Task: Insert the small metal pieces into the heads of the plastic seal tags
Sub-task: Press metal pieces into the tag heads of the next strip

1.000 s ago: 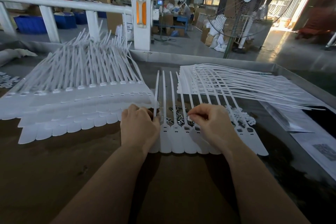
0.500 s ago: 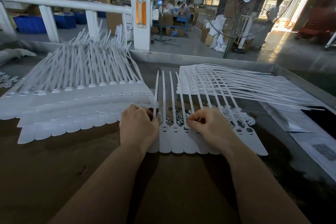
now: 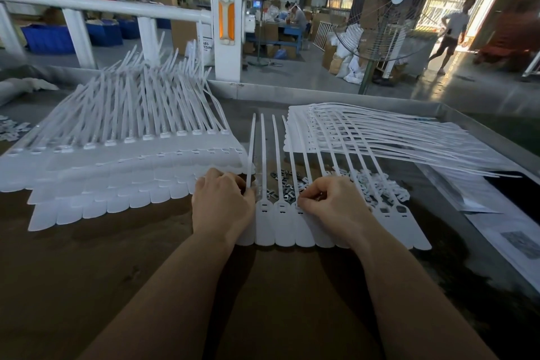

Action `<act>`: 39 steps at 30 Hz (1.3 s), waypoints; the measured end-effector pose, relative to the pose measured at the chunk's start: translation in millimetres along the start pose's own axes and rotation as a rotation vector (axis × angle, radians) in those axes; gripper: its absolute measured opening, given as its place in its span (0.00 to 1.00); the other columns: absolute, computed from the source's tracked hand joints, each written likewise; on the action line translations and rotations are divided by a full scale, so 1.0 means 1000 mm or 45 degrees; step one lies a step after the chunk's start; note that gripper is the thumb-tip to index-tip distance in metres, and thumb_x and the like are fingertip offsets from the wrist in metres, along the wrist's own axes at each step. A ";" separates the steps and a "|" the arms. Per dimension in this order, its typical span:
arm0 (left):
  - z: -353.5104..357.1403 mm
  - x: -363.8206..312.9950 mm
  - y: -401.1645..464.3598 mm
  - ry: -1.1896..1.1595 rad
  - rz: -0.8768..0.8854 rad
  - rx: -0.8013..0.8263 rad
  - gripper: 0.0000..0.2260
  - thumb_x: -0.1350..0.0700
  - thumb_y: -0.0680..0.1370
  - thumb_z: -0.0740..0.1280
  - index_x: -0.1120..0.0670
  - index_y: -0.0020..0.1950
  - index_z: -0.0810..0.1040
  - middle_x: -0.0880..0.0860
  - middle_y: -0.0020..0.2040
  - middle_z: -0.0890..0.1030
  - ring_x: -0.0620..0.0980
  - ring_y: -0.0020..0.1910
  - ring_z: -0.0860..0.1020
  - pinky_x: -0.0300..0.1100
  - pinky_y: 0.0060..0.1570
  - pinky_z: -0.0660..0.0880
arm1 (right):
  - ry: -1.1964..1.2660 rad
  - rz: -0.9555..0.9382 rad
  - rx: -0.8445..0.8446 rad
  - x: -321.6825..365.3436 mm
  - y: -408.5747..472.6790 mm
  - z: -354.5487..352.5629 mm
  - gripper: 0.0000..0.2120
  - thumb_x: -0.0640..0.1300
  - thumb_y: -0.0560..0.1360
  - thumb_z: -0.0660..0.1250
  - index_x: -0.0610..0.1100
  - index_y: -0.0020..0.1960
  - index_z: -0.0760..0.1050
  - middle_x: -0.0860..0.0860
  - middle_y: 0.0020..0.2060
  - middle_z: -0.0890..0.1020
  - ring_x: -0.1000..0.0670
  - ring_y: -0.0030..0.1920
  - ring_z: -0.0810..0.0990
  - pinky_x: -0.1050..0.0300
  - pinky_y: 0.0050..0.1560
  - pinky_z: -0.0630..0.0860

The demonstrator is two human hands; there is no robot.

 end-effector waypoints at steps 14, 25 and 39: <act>0.000 -0.001 0.001 0.026 -0.013 0.013 0.14 0.49 0.76 0.66 0.56 0.57 0.79 0.55 0.55 0.74 0.54 0.57 0.70 0.49 0.60 0.70 | 0.228 0.185 0.012 -0.005 0.000 0.000 0.10 0.37 0.68 0.73 0.50 0.32 0.79 0.57 0.32 0.80 0.63 0.32 0.77 0.74 0.27 0.68; 0.001 0.001 0.001 0.008 -0.038 0.034 0.14 0.49 0.76 0.65 0.56 0.57 0.79 0.54 0.56 0.74 0.54 0.58 0.70 0.50 0.60 0.70 | 0.250 0.131 0.039 -0.007 -0.001 -0.007 0.04 0.41 0.72 0.70 0.46 0.46 0.82 0.60 0.36 0.78 0.63 0.39 0.75 0.80 0.28 0.66; 0.003 0.001 0.001 0.003 -0.039 0.025 0.13 0.50 0.76 0.66 0.56 0.56 0.79 0.54 0.55 0.74 0.54 0.57 0.71 0.51 0.60 0.70 | 0.188 0.153 0.017 -0.008 -0.001 -0.002 0.06 0.38 0.70 0.70 0.47 0.41 0.82 0.59 0.36 0.79 0.60 0.42 0.76 0.73 0.34 0.67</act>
Point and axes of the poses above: each hand's wrist, its own y-axis towards the middle knuckle, its own z-axis out of the palm, x = y × z, the point moved 10 cm from there along y, towards the middle knuckle
